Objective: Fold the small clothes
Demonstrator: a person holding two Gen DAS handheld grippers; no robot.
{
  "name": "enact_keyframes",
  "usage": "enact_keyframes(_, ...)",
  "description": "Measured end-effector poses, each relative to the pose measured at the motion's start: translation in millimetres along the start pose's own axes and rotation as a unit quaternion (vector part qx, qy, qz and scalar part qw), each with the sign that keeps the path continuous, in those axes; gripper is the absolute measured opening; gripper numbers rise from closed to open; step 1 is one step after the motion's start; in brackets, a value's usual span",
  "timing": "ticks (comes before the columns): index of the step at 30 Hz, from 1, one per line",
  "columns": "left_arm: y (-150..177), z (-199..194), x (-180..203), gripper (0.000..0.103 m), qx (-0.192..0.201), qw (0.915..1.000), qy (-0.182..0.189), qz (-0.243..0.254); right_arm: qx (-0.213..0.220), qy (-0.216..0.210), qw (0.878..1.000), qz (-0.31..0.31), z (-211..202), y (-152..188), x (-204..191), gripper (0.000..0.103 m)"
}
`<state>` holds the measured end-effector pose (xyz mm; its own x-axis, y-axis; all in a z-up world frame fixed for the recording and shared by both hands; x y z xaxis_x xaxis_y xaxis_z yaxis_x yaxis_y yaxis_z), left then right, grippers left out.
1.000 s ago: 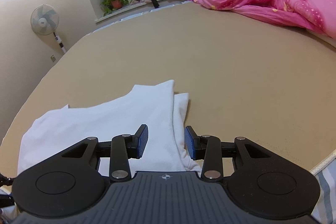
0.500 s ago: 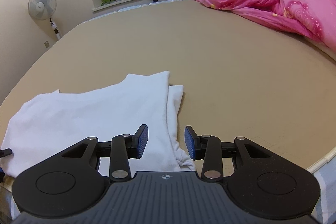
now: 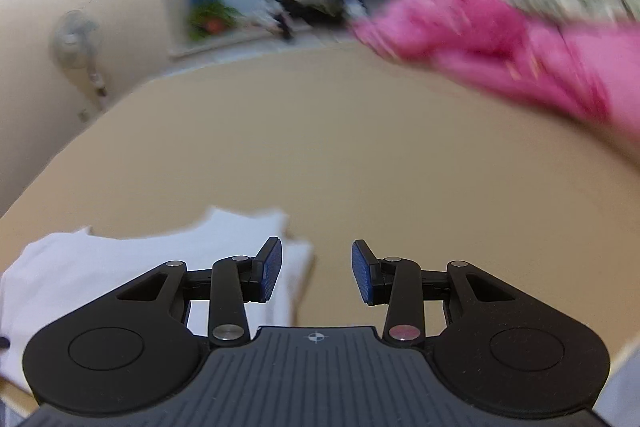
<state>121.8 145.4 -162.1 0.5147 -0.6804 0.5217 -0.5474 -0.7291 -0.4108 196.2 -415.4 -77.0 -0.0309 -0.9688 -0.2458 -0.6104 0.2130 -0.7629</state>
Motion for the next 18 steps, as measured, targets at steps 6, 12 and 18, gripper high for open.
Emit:
enact_keyframes(6,2.6,-27.3,69.0,0.012,0.050,0.9889,-0.055,0.129,0.004,-0.016,0.998,0.059,3.2,-7.7,13.9,0.040)
enact_keyframes(12,69.0,-58.5,239.4,0.011,0.124,0.9385,0.013,0.322,0.011,-0.036,0.996,0.081,4.8,-17.5,21.8,0.040)
enact_keyframes(18,224.8,-5.1,354.8,0.016,0.050,0.8807,0.084,0.463,0.011,-0.047,0.994,0.096,6.3,-17.1,27.5,0.040)
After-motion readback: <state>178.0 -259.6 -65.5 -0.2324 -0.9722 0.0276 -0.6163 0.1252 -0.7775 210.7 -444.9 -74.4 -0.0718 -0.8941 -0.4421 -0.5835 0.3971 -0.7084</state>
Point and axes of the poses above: each gripper's, at about its wrist camera, not at the fingertips, and z roughly the way its jaws point, x to its right, y to its underside, the point moved 7 cm from there along z, roughly the way its jaws point, and after that the axes turned 2 degrees about -y, right-handed, at the moved point
